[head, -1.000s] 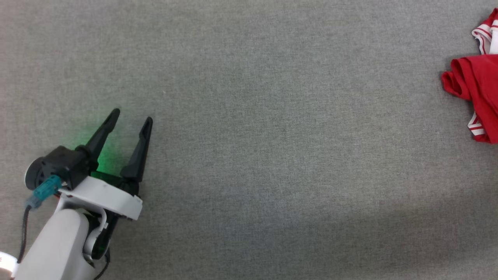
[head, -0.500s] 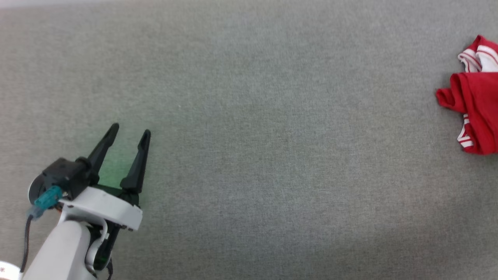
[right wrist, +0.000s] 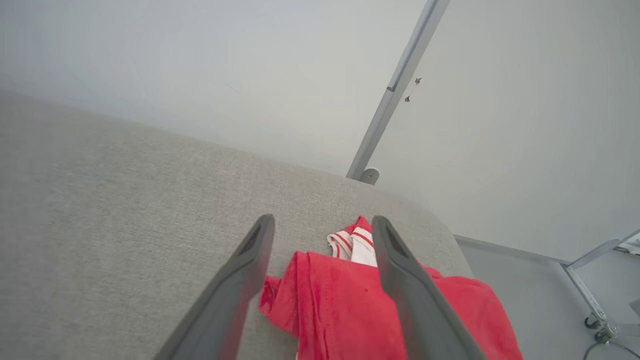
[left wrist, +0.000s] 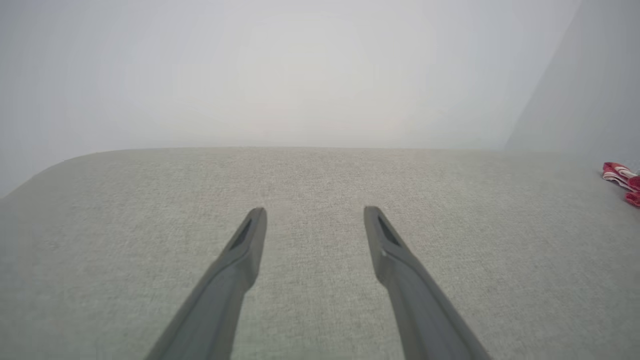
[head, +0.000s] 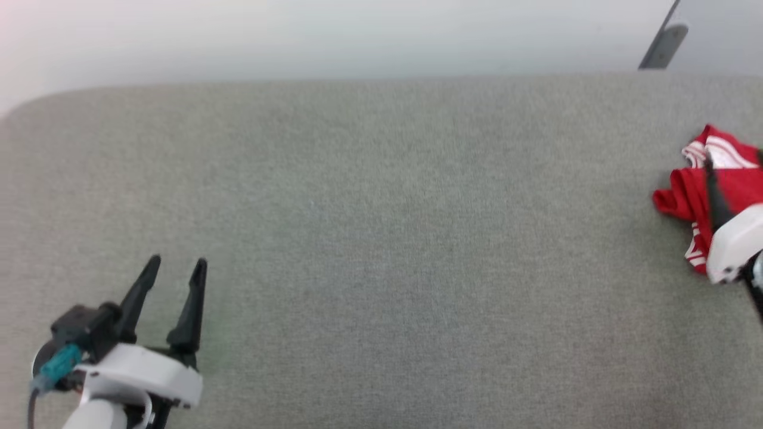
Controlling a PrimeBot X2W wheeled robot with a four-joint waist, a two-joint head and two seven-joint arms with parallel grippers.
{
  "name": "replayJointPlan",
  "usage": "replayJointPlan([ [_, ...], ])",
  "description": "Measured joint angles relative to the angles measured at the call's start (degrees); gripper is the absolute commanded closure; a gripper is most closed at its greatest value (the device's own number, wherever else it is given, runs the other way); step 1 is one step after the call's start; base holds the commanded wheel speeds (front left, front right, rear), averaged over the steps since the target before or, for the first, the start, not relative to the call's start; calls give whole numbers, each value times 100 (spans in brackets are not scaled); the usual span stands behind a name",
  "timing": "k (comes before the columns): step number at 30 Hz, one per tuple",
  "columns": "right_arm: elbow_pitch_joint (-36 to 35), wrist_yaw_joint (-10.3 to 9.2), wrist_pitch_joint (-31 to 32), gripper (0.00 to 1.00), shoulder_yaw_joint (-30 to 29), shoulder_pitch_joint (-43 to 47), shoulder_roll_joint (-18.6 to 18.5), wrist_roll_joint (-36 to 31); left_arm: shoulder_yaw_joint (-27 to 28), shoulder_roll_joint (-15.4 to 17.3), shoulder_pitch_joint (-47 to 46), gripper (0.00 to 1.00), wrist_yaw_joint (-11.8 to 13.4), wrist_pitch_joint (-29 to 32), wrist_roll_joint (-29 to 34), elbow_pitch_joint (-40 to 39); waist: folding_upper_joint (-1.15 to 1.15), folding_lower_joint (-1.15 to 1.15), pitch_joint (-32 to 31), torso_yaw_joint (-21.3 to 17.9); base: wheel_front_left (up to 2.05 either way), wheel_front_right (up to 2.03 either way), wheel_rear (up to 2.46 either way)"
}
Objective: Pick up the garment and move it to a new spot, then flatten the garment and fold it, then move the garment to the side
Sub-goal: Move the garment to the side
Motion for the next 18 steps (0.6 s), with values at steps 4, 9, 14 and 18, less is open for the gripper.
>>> replayJointPlan([
  [4, -245, 0, -204, 0, -36, 416, 261, 30, 205, -37, 344, 0, 0, 0, 44, -15, 0, 0, -318, 63, 0, 0, 0],
  [9, -809, 0, -260, 0, -124, 1125, 534, 16, 452, -86, 726, 0, 0, 0, 135, -7, 0, 0, -694, 122, 0, 0, 0],
  [14, -1855, 0, -266, 0, -365, 1903, 809, -68, 624, -145, 1040, 0, 0, 0, 143, -93, 0, 0, -978, 170, 0, 0, 0],
  [18, -2455, 0, -266, 0, -639, 2551, 1117, -186, 676, -190, 1246, 0, 0, 0, 163, -154, 0, 0, -1094, 208, 0, 0, 0],
])
